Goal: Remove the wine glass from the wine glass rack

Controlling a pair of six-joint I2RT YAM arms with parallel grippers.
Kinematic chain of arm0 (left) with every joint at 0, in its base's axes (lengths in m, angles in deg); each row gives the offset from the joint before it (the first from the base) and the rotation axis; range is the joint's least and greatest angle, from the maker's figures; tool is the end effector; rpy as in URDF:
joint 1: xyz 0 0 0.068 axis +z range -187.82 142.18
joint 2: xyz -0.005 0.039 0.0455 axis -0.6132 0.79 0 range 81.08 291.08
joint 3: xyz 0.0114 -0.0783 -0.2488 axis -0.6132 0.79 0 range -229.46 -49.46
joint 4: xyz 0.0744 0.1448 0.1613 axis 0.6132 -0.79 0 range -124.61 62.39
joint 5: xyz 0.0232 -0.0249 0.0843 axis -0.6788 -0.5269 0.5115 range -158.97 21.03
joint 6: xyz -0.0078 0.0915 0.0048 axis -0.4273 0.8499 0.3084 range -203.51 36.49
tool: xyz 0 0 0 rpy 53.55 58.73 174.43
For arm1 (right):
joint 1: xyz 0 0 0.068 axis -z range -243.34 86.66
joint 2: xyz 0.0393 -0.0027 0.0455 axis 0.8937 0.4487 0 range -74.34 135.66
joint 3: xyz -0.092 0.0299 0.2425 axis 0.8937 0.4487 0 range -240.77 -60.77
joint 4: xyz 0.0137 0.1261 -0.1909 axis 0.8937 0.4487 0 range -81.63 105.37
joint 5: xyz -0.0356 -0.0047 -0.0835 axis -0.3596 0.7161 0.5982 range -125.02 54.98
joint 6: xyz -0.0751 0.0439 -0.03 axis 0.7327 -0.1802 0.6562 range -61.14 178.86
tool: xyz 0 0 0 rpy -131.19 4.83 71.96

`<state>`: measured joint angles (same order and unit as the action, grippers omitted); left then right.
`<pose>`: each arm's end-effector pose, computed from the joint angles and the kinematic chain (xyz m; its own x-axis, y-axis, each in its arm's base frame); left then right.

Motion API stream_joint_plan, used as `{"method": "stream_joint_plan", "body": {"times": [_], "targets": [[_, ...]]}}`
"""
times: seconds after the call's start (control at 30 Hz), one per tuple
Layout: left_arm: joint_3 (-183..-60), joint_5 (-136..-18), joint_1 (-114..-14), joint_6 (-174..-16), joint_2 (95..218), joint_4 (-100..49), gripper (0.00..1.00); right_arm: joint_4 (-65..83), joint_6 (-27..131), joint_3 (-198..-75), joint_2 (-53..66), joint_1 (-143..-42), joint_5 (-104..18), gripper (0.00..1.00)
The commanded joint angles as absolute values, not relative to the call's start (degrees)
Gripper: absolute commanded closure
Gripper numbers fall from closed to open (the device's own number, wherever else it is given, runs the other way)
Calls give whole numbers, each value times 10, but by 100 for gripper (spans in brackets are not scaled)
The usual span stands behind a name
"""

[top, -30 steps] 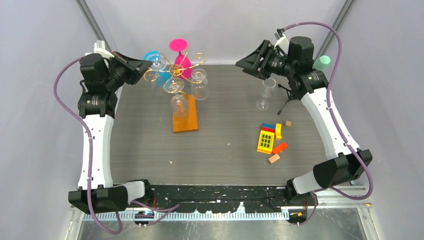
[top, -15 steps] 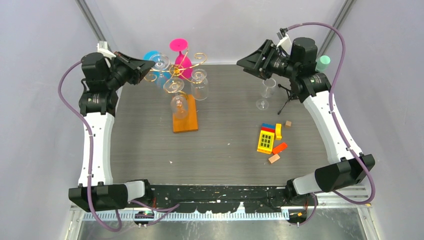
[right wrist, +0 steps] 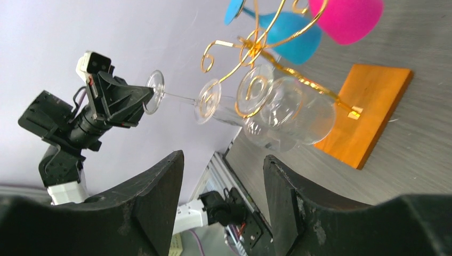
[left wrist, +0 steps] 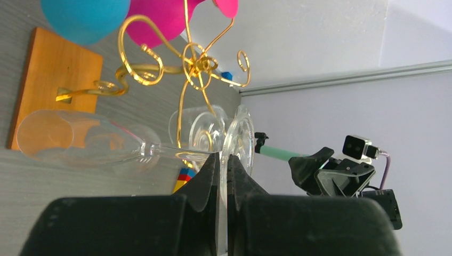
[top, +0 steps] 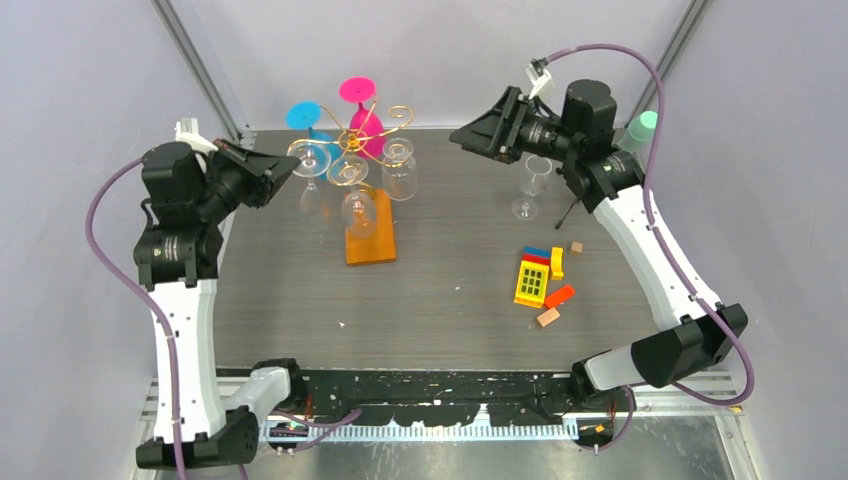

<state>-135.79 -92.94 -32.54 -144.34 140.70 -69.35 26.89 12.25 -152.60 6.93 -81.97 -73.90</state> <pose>0.2000 -0.0153 0.4401 -0.3936 -0.8376 -0.3788 -0.0760 0.4402 -0.8947 0.2813 0.1496 0.4409 -0.6989 0.3613 -0.6172 -0.4801 0.4026 0.7794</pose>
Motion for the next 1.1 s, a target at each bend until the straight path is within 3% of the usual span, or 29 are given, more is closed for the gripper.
{"method": "stream_joint_plan", "body": {"times": [0.0,0.3,0.5,0.83,1.07], "targets": [[-1370,-921,-326,-1435,1367,-764,100,177,138,-1496,37,-854,-781,38],[-1390,-1034,-325,-1479,1321,-852,100,-21,187,-1382,1,-977,-748,38],[-1349,-1148,-326,-1564,1299,-777,100,-84,268,-1341,4,-1078,-706,35],[-1310,-1224,-326,-1599,1302,-715,100,-62,334,-1388,52,-1154,-690,33],[-1294,-1239,-326,-1626,1300,-691,100,-52,360,-1409,87,-1166,-685,39]]}}
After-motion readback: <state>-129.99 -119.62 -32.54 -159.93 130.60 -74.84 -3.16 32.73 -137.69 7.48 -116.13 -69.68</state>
